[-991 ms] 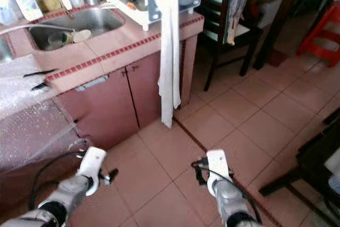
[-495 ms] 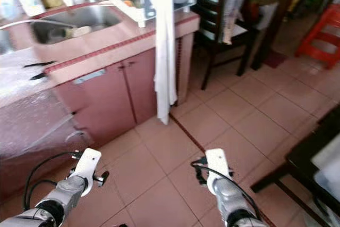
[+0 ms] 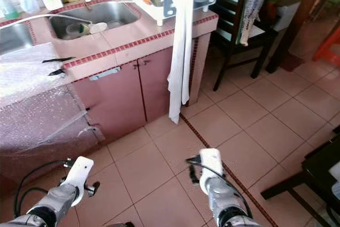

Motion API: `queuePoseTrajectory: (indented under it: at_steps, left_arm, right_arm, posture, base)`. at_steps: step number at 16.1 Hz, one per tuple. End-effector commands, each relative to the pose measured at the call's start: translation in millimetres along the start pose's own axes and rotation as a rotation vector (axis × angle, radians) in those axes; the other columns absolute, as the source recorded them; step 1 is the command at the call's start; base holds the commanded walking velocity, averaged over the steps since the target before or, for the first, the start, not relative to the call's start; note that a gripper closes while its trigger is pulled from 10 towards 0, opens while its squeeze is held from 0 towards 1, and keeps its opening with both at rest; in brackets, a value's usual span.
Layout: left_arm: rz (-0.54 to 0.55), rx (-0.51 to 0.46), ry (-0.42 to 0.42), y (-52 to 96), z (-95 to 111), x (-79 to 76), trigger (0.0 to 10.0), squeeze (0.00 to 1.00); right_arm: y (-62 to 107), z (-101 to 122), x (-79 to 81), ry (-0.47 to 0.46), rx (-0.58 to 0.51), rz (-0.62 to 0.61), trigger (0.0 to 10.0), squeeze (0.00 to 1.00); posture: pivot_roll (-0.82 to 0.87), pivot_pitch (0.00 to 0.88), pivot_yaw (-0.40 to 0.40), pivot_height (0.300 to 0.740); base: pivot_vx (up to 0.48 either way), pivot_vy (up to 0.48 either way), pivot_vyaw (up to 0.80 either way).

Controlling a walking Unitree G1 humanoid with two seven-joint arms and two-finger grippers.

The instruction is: Kitchen organization

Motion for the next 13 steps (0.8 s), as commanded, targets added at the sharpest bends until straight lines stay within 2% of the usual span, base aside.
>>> queuePoseTrajectory:
  at_steps: [1,3,4,6,10,13]
  left_arm:
    - [-0.047,0.061,0.042,1.1,-18,-12.5,10.0,0.0]
    - [-0.032,0.077,0.134,1.6,-23,-14.3,10.0,0.0]
    - [-0.036,0.075,0.155,1.7,-24,-14.9,10.0,0.0]
    - [-0.043,0.061,0.131,1.7,-22,-14.5,10.0,0.0]
    - [-0.029,0.033,0.109,1.4,-18,-11.9,10.0,0.0]
    - [-0.024,0.015,0.097,0.9,-13,-11.1,10.0,0.0]
  right_arm:
    - [3.0,-15,-12.2,-0.101,0.049,-0.058,10.0,0.0]
    - [5.3,-23,-18.0,-0.153,0.072,-0.085,10.0,0.0]
    - [6.4,-27,-21.4,-0.173,0.079,-0.099,10.0,0.0]
    - [8.4,-32,-26.6,-0.163,0.092,-0.11,10.0,0.0]
    - [8.5,-32,-26.7,-0.142,0.095,-0.104,10.0,0.0]
    - [8.2,-32,-24.8,-0.126,0.094,-0.097,10.0,0.0]
  posture:
    - [-0.01,0.052,0.016,0.74]
    - [-0.02,0.053,0.016,0.74]
    - [-0.02,0.054,0.017,0.74]
    - [-0.02,0.058,0.018,0.74]
    - [-0.03,0.066,0.016,0.74]
    - [-0.04,0.071,0.012,0.74]
  base:
    - [0.0,0.0,0.0]
    - [0.0,0.0,0.0]
    - [0.0,0.0,0.0]
    - [0.0,0.0,0.0]
    - [0.0,0.0,0.0]
    - [0.0,0.0,-0.49]
Point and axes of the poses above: a point about 5 cm out from each wrist's last joint towards the gripper, its own y axis pointing back from the gripper into the wrist, its own z axis along the axis of the wrist's last joint, x = y × z, the point moved 3 cm from there along -y, pointing out of the wrist towards the gripper, and after that the axes turned 13 degrees about -y, right-handed, at the moved point
